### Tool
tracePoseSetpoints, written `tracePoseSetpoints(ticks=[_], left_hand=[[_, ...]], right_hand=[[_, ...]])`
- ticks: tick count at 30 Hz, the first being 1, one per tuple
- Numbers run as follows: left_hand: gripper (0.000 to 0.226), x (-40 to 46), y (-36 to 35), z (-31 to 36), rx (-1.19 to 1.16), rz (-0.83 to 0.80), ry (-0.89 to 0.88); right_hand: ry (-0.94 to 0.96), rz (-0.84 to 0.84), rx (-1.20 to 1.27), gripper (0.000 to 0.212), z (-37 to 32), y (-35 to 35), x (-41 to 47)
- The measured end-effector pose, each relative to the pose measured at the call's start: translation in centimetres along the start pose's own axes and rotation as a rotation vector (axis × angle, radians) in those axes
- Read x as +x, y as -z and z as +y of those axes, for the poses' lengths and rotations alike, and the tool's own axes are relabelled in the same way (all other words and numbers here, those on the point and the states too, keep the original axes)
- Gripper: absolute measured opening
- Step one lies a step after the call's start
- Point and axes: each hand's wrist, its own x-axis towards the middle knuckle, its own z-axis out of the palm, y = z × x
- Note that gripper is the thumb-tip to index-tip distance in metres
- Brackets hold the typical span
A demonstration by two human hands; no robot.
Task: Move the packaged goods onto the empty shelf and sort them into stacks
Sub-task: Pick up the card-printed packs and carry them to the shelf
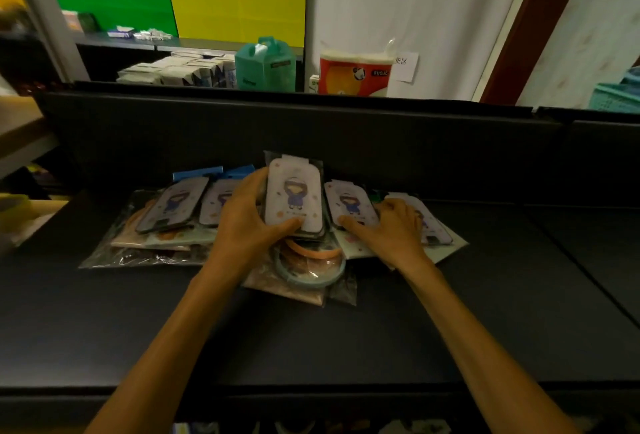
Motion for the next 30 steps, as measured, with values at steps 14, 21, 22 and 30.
tracePoseSetpoints(ticks=[14, 21, 22, 30], left_hand=[[0.085, 0.6, 0.6, 0.0, -0.065, 0.006, 0.061], [0.085, 0.4, 0.6, 0.0, -0.119, 0.031, 0.057], [0.085, 0.4, 0.6, 0.1, -0.134, 0.029, 0.057], [0.087, 0.1, 0.7, 0.3, -0.180, 0.034, 0.046]], right_hand=[[-0.063, -0.049, 0.198, 0.074, 0.4, 0.8, 1.3], [-0.038, -0.072, 0.178, 0.060, 0.3, 1.2, 0.5], [-0.039, -0.073, 0.173, 0.061, 0.4, 1.2, 0.4], [-0.048, -0.001, 0.288, 0.105, 0.6, 0.6, 0.1]])
